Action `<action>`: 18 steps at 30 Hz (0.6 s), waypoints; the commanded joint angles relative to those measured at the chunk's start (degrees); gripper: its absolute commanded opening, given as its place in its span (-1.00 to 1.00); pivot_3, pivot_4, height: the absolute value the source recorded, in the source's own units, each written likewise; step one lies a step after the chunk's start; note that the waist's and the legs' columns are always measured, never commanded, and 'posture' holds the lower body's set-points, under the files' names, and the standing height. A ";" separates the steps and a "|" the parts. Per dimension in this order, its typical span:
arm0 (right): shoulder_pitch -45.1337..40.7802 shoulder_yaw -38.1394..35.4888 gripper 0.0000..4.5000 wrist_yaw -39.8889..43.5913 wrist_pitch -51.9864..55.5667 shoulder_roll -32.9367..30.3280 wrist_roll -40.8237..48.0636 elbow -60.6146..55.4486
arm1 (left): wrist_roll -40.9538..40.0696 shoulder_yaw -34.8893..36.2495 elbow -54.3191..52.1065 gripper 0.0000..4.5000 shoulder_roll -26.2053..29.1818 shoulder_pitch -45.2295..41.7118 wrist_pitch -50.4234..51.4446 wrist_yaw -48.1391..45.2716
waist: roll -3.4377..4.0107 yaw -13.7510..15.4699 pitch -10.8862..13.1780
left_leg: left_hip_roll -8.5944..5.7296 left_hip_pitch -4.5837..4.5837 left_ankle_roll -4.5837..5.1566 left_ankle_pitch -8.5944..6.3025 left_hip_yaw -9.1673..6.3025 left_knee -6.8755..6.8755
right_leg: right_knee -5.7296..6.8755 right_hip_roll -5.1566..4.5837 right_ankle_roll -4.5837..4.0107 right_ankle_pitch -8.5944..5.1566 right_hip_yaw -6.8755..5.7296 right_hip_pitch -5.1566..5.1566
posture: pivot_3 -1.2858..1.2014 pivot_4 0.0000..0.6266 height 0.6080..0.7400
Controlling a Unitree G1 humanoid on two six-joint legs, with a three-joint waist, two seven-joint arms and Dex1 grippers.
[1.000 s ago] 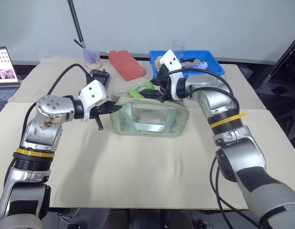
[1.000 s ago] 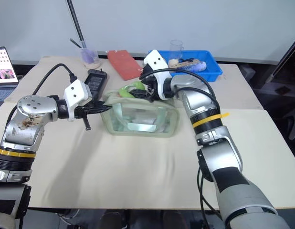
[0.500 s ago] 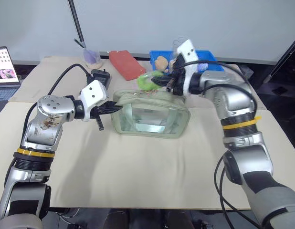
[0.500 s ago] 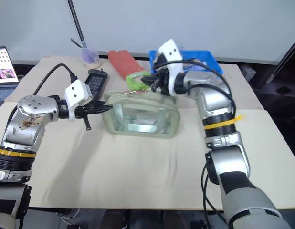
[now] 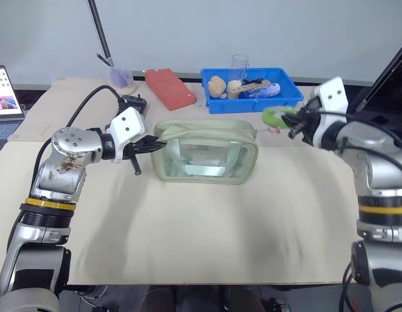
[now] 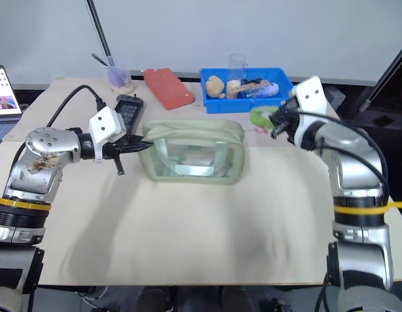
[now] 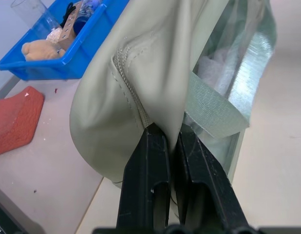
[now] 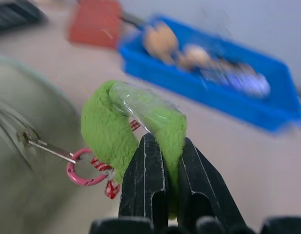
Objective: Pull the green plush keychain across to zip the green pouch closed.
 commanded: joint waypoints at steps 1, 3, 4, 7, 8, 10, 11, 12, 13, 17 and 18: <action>5.13 -1.83 -0.98 -5.99 2.19 5.13 0.65 -5.57 | 1.10 0.81 1.31 -1.00 0.80 -0.54 -0.03 0.82 | 0.01 -0.15 -0.01 | 0.01 0.03 0.00 0.00 0.00 0.00 | 0.00 0.02 0.00 0.00 0.00 0.03 | 0.03 -0.52 1.00; 7.35 -0.49 -0.98 -7.92 3.28 9.69 1.48 -6.87 | 1.09 0.55 1.30 -1.00 0.54 -0.56 -0.02 0.99 | 0.02 -0.25 -0.01 | 0.00 0.04 0.00 0.00 -0.01 0.01 | 0.04 0.02 0.01 0.00 0.01 0.03 | 0.03 -0.52 1.00; 7.98 -0.13 -0.98 -8.56 3.76 11.65 1.90 -6.97 | 1.09 0.46 1.23 -1.00 0.42 -0.59 0.02 1.09 | 0.02 -0.33 -0.01 | 0.00 0.05 0.00 0.00 -0.01 0.01 | 0.06 0.02 0.01 0.00 0.01 0.04 | 0.03 -0.52 1.00; 8.92 1.41 -0.98 -9.07 3.92 14.55 1.85 -6.23 | 1.00 0.44 1.05 -1.00 0.12 -0.74 0.32 1.40 | 0.03 -0.43 -0.01 | -0.01 0.06 0.00 0.01 -0.01 0.03 | 0.07 0.01 0.02 0.01 0.02 0.05 | 0.03 -0.52 1.00; 8.98 2.04 -0.98 -8.78 3.45 14.52 1.46 -5.50 | 1.04 0.45 1.05 -1.00 0.11 -0.72 0.29 1.48 | 0.03 -0.42 -0.02 | -0.01 0.06 0.00 0.01 -0.01 0.03 | 0.07 0.00 0.02 0.01 0.02 0.05 | 0.03 -0.52 1.00; 8.68 2.78 -0.98 -8.35 2.22 13.66 0.61 -3.95 | 1.00 0.57 0.90 -1.00 0.22 -0.53 0.40 1.63 | 0.03 -0.43 -0.02 | -0.01 0.06 0.00 0.01 -0.01 0.04 | 0.05 0.00 0.01 0.00 0.01 0.07 | 0.03 -0.52 1.00; 8.17 2.97 -0.98 -8.00 1.32 12.70 0.05 -3.06 | 1.00 0.68 0.83 -1.00 0.40 -0.40 0.31 1.66 | 0.03 -0.44 -0.02 | -0.01 0.06 0.00 0.01 -0.01 0.04 | 0.05 0.00 -0.01 -0.01 0.02 0.07 | 0.03 -0.52 1.00; 7.23 2.78 -0.98 -7.46 0.39 11.50 -0.29 -2.11 | 0.90 0.92 0.74 -1.00 0.70 -0.19 0.15 1.56 | 0.03 -0.46 -0.02 | -0.01 0.06 0.00 0.00 -0.01 0.04 | 0.05 0.00 -0.05 -0.03 0.01 0.07 | 0.03 -0.52 1.00; 6.08 2.39 -0.98 -6.55 -0.44 10.24 -0.32 -1.23 | 0.73 1.26 0.75 -1.00 0.97 -0.08 -0.09 1.44 | 0.03 -0.47 -0.02 | -0.01 0.06 0.00 0.00 -0.01 0.04 | 0.05 0.01 -0.08 -0.05 0.02 0.07 | 0.03 -0.52 1.00; 1.48 1.87 -0.48 2.62 -2.66 2.69 2.17 0.61 | -4.47 5.14 -0.07 -0.65 1.67 -0.13 3.29 -0.53 | 0.05 -0.63 0.00 | -0.01 0.06 0.00 0.00 0.00 0.04 | 0.04 0.00 -0.09 -0.06 0.02 0.06 | 0.03 -0.52 1.00; 0.35 1.76 -0.35 5.37 -2.86 0.59 2.97 0.85 | -6.42 6.43 -0.60 -0.52 2.08 -0.09 5.18 -1.43 | 0.05 -0.72 0.00 | 0.00 0.05 0.00 0.00 0.00 0.02 | 0.03 0.01 -0.09 -0.06 0.02 0.03 | 0.03 -0.52 1.00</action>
